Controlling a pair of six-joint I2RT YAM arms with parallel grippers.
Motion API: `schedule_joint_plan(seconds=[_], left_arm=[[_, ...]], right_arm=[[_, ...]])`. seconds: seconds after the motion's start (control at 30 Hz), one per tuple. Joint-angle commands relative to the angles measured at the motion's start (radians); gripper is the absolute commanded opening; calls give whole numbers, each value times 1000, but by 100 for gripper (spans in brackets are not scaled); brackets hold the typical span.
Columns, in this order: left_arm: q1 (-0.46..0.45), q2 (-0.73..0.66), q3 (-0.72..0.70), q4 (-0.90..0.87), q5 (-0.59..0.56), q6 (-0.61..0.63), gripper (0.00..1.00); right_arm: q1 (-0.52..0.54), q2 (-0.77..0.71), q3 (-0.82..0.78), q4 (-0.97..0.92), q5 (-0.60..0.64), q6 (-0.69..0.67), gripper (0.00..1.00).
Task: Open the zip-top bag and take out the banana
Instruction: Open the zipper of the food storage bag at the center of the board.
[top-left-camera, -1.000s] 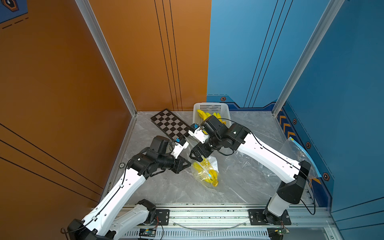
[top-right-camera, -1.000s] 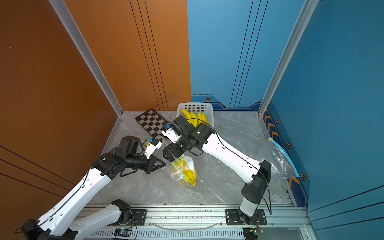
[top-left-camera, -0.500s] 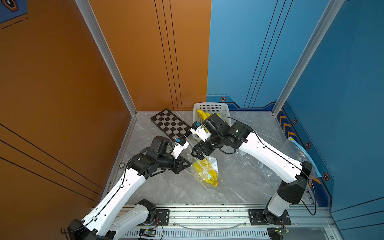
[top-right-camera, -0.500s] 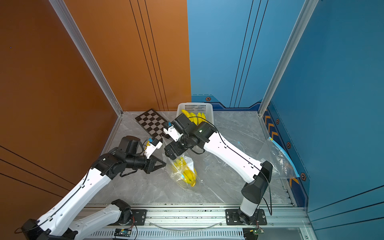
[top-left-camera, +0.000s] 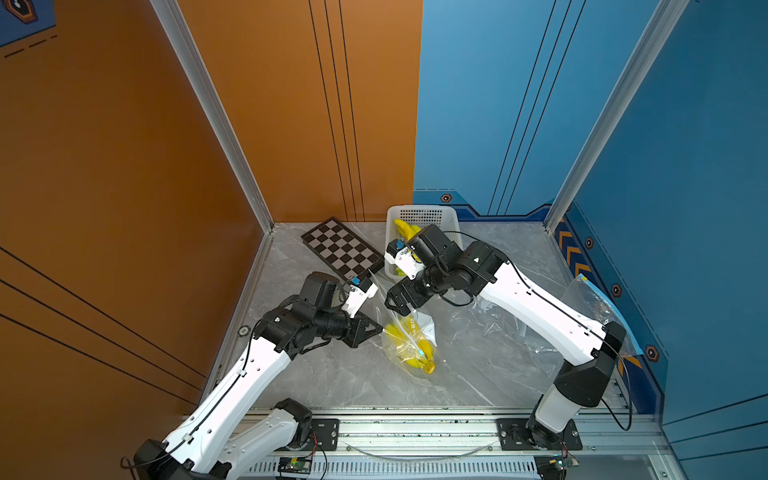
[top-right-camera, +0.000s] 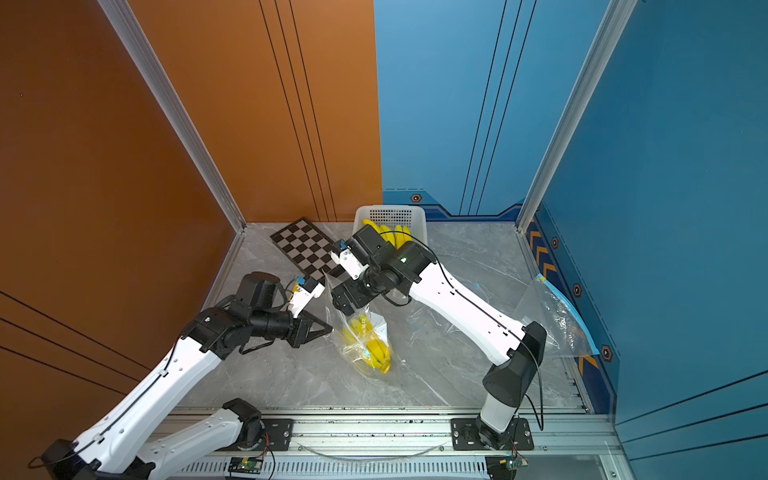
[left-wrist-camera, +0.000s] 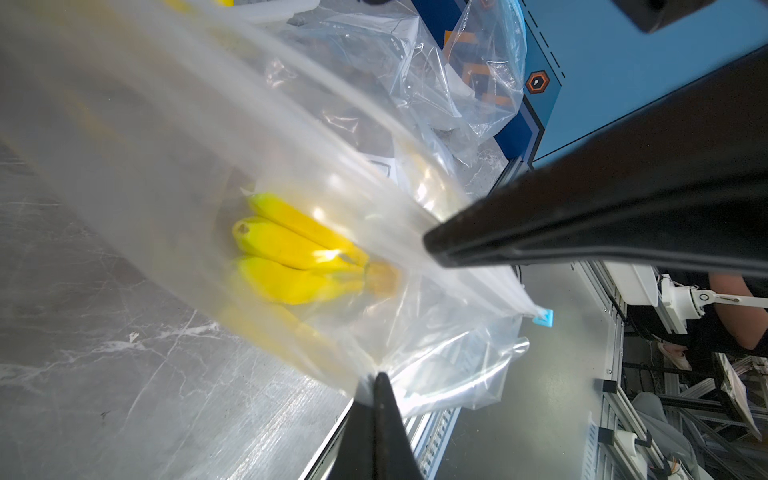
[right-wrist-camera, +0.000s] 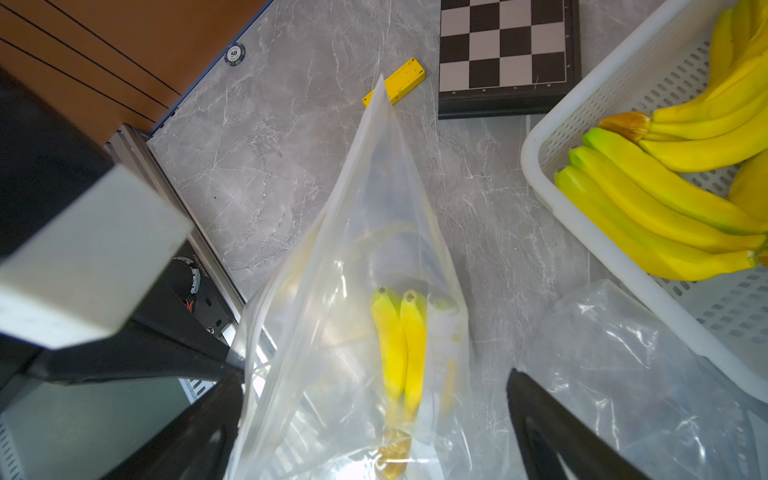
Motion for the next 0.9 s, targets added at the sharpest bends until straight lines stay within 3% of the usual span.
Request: schedule_joint_plan(seconds=[0.0,0.47,0.7,0.87], left_arm=[[-11,-8,-2,8,22,18,0],[-11,-12,-2,8,21,19,0],[-9,-8,5,7,15,20,0],[-8,-6,13,8,1,18,0]], right_arm=[[-8,-44,1,12,-12,28,100],[-7,-13,6,5,-4,41,99],[55,87,163,-270,208,-56,96],[71,104,180,-368,200,-50,95]])
